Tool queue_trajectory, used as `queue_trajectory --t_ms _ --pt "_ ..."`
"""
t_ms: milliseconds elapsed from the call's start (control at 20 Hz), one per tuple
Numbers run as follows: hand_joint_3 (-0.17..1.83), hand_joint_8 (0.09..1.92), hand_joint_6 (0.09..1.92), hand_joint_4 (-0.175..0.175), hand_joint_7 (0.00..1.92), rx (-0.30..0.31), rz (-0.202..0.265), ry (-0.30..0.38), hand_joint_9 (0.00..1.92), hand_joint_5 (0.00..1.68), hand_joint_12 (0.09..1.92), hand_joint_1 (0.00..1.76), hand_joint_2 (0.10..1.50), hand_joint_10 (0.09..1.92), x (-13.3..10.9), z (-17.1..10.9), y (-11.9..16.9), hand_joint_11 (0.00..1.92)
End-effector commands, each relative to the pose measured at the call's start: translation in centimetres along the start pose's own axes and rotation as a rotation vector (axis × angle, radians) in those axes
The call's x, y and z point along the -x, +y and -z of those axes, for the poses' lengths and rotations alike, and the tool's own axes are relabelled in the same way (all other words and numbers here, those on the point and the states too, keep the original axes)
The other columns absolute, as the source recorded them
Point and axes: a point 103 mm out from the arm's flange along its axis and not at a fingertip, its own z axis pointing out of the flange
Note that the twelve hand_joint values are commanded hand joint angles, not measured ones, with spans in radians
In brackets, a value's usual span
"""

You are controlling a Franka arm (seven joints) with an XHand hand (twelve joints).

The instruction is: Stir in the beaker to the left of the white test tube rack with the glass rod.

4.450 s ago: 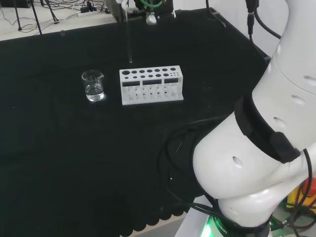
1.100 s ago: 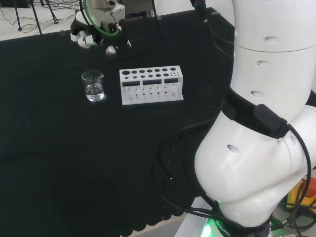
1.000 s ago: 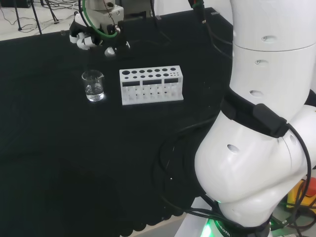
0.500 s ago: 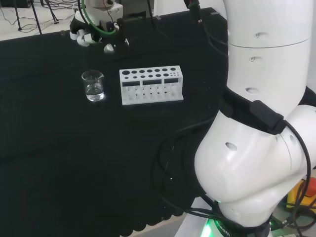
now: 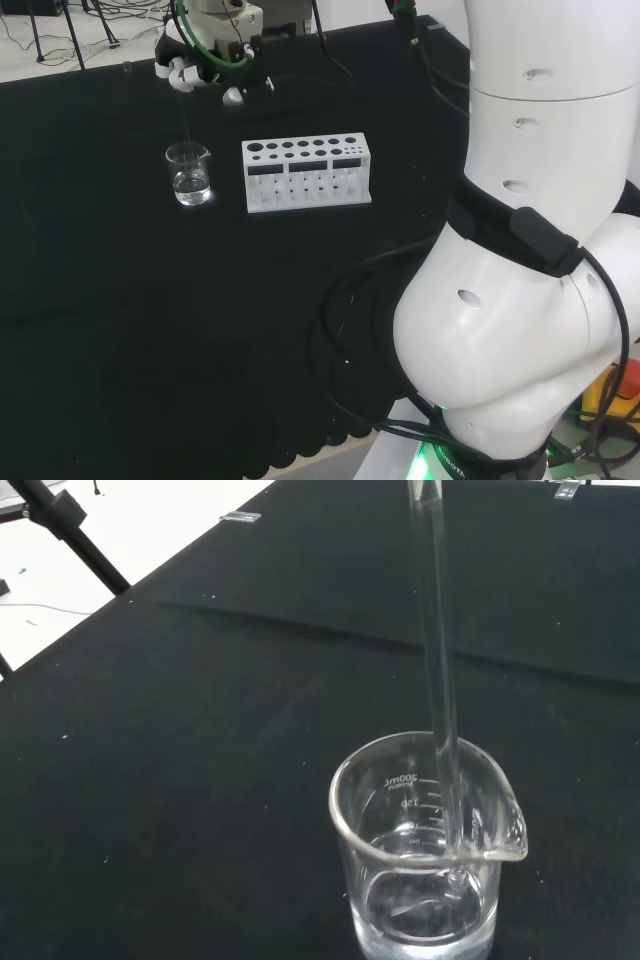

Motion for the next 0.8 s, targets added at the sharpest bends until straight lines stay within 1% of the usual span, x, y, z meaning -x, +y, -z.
queue_trajectory --t_ms 50,300,400,550,800 --pt "0.0 1.43 0.93 -0.175 0.72 -0.001 0.017 -0.007 0.81 0.72 0.96 1.36 1.23 1.64 -1.8 0.1 -0.4 1.5" --pt "0.0 1.43 0.93 -0.175 0.72 0.0 0.021 -0.01 0.81 0.72 0.96 1.36 1.23 1.64 -2.3 -0.3 0.1 1.5" --pt "0.0 1.43 0.93 -0.175 0.72 -0.016 0.009 0.004 0.81 0.72 0.96 1.36 1.23 1.64 -1.8 -0.4 1.0 1.5" --pt "0.0 1.43 0.93 -0.175 0.72 -0.01 0.007 0.006 0.81 0.72 0.96 1.36 1.23 1.64 -1.0 -0.6 2.0 1.5" --pt "0.0 1.43 0.93 -0.175 0.71 0.003 -0.015 0.005 0.81 0.71 0.96 1.36 1.23 1.64 0.6 -0.2 1.1 1.5"
